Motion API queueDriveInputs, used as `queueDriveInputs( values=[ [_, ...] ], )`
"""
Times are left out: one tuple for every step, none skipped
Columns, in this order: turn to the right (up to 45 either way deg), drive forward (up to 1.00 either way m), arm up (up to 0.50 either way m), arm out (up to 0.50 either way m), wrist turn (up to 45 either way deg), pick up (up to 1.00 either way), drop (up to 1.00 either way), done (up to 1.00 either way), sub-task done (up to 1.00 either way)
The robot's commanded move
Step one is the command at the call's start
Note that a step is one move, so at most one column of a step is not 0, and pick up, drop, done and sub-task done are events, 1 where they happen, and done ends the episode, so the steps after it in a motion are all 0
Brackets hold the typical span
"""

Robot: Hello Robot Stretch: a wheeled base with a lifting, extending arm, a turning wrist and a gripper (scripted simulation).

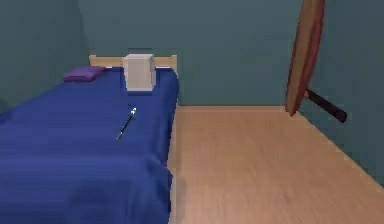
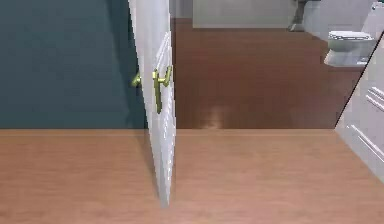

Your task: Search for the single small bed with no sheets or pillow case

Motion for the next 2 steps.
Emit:
queueDriveInputs(
  values=[
    [45.0, 0.0, 0.0, 0.0, 0.0, 0.0, 0.0, 0.0, 0.0],
    [45.0, 0.0, 0.0, 0.0, 0.0, 0.0, 0.0, 0.0, 0.0]
  ],
)
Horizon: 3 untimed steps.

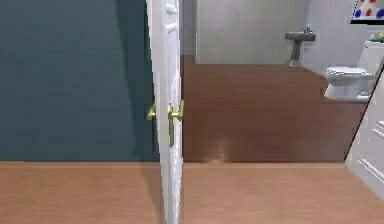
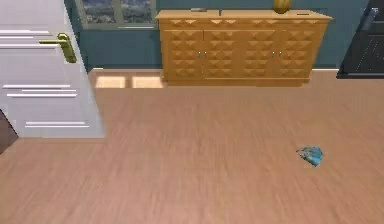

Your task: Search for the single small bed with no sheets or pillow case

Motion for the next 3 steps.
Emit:
queueDriveInputs(
  values=[
    [27.0, 0.0, 0.0, 0.0, 0.0, 0.0, 0.0, 0.0, 0.0],
    [0.0, 0.3, 0.0, 0.0, 0.0, 0.0, 0.0, 0.0, 0.0],
    [-3.0, 0.0, 0.0, 0.0, 0.0, 0.0, 0.0, 0.0, 0.0]
  ],
)
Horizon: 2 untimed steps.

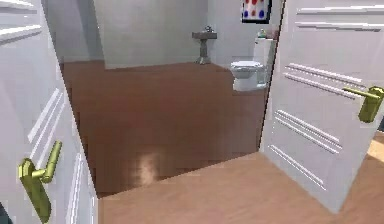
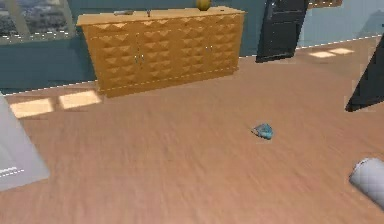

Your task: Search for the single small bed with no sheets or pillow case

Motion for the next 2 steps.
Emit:
queueDriveInputs(
  values=[
    [0.0, 1.0, 0.0, 0.0, 0.0, 0.0, 0.0, 0.0, 0.0],
    [-12.0, 0.0, 0.0, 0.0, 0.0, 0.0, 0.0, 0.0, 0.0]
  ],
)
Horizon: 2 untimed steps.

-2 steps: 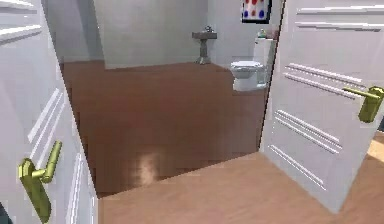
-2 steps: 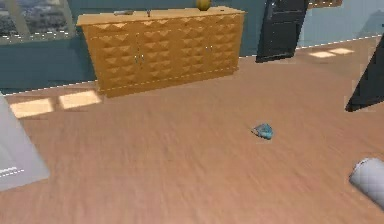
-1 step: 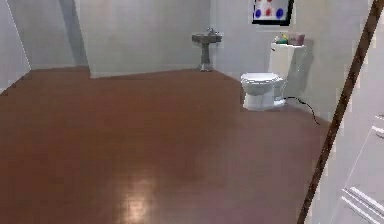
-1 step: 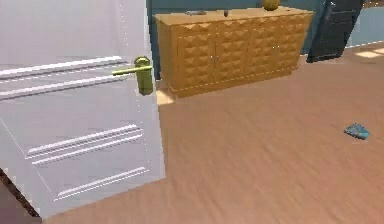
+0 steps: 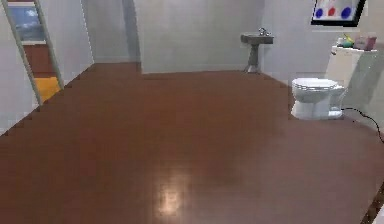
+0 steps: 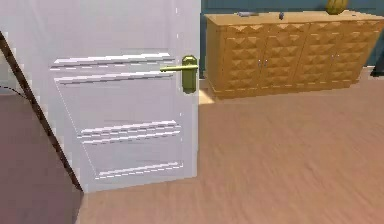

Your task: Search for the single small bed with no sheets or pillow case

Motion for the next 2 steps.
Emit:
queueDriveInputs(
  values=[
    [0.0, 0.15, 0.0, 0.0, 0.0, 0.0, 0.0, 0.0, 0.0],
    [-30.0, 0.0, 0.0, 0.0, 0.0, 0.0, 0.0, 0.0, 0.0]
  ],
)
